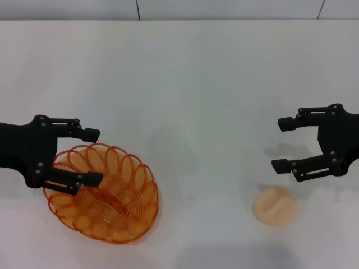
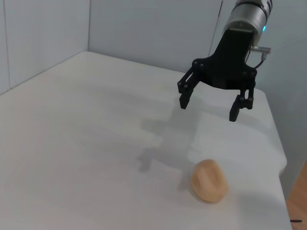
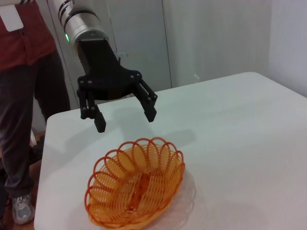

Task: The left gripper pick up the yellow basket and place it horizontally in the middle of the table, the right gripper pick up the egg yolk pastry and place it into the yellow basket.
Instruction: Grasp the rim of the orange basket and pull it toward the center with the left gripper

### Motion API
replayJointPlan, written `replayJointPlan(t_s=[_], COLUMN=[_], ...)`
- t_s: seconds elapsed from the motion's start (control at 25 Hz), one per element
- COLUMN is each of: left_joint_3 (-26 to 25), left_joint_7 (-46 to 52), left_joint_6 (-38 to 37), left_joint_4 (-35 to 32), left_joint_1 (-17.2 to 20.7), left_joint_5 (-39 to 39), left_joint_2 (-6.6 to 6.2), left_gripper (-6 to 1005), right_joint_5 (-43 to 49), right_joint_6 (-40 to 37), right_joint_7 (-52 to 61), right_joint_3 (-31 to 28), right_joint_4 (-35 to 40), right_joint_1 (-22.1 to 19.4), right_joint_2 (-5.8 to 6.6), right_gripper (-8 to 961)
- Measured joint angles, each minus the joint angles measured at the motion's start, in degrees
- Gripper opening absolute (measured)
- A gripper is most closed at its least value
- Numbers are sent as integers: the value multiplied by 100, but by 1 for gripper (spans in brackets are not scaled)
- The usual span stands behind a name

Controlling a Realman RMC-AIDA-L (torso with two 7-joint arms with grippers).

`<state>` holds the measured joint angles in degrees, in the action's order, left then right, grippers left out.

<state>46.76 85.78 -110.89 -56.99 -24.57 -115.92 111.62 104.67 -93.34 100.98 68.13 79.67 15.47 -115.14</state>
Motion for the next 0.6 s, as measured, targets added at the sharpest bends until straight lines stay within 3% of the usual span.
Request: replayJointPlan(t_s=[0.6], left_joint_3=[-33], left_joint_7=[32], left_joint_6=[23], left_joint_4=[-22], left_joint_1=[-52], left_joint_5=[27], left_joint_2=[25], left_gripper=[857], right_joint_5=[0], right_joint_6=[10], right_joint_7=[-7], right_joint_3=[8], right_joint_4=[-13], right_joint_1=[-12], right_joint_2=[0], right_gripper=[843])
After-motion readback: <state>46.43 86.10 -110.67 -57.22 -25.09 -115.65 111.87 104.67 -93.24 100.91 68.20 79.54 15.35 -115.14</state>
